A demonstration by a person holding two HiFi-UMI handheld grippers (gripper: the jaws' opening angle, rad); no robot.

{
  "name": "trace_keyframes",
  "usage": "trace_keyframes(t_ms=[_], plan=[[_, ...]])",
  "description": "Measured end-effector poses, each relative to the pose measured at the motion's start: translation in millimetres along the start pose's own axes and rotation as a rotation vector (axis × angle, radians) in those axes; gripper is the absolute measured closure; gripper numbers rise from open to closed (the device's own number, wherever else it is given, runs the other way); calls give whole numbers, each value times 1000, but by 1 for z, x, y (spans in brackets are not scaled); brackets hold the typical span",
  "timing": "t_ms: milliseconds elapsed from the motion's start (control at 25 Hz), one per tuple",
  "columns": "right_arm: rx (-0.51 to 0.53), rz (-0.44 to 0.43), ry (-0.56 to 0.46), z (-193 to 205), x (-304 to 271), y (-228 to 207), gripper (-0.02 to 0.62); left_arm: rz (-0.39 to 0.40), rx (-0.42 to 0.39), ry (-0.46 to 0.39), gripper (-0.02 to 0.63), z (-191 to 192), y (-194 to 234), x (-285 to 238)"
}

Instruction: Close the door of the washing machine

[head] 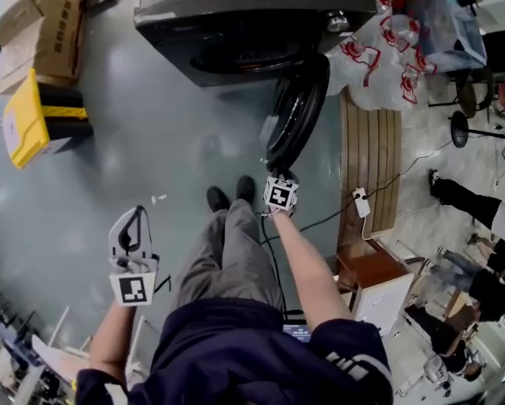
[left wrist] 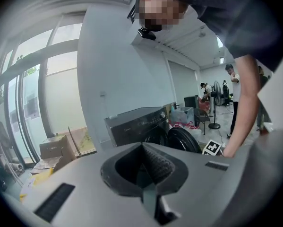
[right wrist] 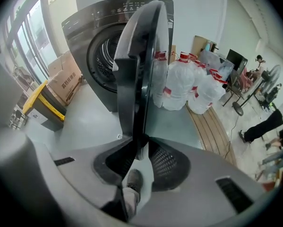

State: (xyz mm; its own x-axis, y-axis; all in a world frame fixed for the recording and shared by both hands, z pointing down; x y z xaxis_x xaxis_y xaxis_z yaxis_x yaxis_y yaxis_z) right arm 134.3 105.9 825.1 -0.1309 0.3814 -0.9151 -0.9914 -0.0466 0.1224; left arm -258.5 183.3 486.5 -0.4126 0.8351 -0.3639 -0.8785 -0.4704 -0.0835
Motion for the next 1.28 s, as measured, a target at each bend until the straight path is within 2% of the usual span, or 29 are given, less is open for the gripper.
trace_keyframes(t_ms=[160,360,560,720,840,960,1080,1200,1280], plan=[[3,-20,4,-7,-1,13,486,31,2,5,583,-4,-11,-24],[-24,-34,13,-8,-2,24,485,32,19,6,583,-3,-20,-46],[-38,-34,13,-14,-2,40,480,41,13,6,583,-3,-11,-59],[-51,-42,-10,-25,-3,66,474,59,15,-25,583,1,7,-67],[-79,-33,2,-32,-4,92,471,124,-59,23,583,7,31,-68],[-116,-6,-7,-41,-6,115,471,141,0,-20,583,15,57,-69],[-165,14,-13,-50,-8,138,472,201,-53,2,583,21,86,-70],[-204,31,-19,-63,-10,160,472,202,3,-55,583,25,110,-70],[-227,33,-21,-72,-14,175,471,223,-12,-56,583,29,126,-69]])
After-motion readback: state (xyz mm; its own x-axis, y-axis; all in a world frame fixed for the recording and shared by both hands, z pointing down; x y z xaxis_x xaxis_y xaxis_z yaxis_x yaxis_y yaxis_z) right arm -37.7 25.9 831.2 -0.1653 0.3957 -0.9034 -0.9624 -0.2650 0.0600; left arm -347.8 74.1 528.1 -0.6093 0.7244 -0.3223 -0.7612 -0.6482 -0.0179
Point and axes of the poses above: the fingertips, and each gripper's own axes: x backward along the fingers, y to its left, z out of its underside, the point moved 10 cm from there along x, backward along the fingers, and after that the axes turned 9 degrees about z, right-handed, at the moved point
